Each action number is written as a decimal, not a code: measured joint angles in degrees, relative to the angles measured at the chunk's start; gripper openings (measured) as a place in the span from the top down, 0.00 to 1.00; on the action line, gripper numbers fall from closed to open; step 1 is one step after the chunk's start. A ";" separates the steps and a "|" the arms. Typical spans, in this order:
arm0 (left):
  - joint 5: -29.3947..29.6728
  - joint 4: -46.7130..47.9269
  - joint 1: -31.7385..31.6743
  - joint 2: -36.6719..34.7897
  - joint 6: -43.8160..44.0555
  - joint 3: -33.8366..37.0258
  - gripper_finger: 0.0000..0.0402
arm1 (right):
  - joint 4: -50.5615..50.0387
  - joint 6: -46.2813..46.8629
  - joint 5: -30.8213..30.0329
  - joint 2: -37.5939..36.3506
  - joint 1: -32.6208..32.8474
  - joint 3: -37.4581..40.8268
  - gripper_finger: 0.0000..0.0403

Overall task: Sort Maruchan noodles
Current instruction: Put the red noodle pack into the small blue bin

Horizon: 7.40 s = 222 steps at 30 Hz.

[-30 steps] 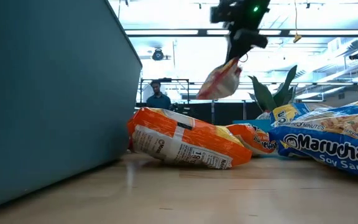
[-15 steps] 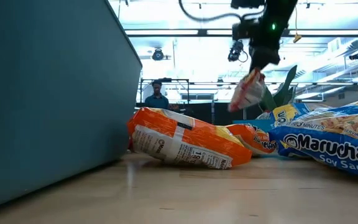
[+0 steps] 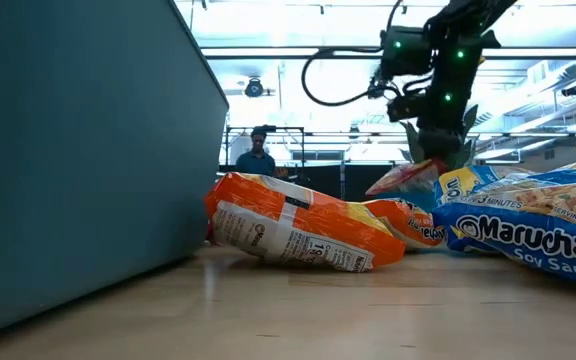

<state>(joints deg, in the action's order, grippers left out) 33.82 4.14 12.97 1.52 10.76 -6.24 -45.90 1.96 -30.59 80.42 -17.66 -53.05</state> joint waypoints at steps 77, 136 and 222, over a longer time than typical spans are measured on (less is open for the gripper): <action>0.17 1.48 0.00 0.02 2.01 0.00 0.97 | 24.27 -29.00 8.96 37.36 16.75 -24.59 0.61; 0.17 2.08 0.00 0.02 1.47 0.00 0.97 | 4.67 0.55 13.42 -8.44 -6.59 5.72 0.88; -11.45 22.06 0.02 14.62 13.07 -15.71 0.97 | 43.90 -12.22 37.27 48.58 9.98 -32.35 0.97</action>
<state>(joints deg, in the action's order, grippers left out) 22.37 26.20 12.99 16.14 23.83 -21.95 -2.00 -10.26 6.69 129.00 -7.68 -85.40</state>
